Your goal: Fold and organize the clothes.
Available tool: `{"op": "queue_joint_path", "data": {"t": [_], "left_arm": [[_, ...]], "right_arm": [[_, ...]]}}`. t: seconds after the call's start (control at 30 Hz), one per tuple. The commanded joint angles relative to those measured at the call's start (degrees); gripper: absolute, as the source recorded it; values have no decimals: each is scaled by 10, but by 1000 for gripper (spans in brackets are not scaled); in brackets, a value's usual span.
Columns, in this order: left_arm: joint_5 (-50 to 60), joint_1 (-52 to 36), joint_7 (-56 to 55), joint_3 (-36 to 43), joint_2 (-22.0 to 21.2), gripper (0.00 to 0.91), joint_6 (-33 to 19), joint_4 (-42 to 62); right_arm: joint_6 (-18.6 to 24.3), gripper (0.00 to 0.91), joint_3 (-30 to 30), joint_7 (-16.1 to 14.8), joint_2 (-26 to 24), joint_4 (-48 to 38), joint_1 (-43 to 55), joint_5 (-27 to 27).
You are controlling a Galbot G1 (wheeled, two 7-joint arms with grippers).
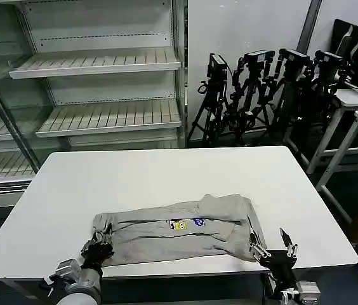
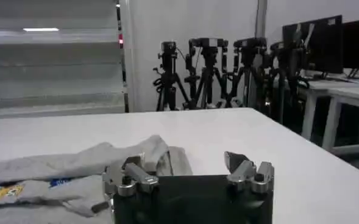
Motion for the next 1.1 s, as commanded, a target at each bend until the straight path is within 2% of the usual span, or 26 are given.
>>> {"op": "queue_joint_path", "data": {"t": [0.03,0.37,0.63,0.73,0.9,1.1], "left_arm": [[-31,-1,-1,-11,-3,10,-14,-24],[-109,6,4,-109,54,20,8,-63],[-224,-2,22,-238,145,20,30,-13],[-285,-12,22,-263,163,20,50,-10],[-405,-26,3,-241,148,20,92,-77],[-523,-51,-20,-121,78,20,107,-145]], "right_arm": [[0,907,-2,1,6,6,-5,-1],[0,907,-4,3,9,7,-2,0],[-1,907,1,3,5,4,6,5],[-2,907,0,3,6,6,6,5],[-2,907,-5,2,11,8,2,-1],[-2,907,-7,2,14,14,-4,-7]]}}
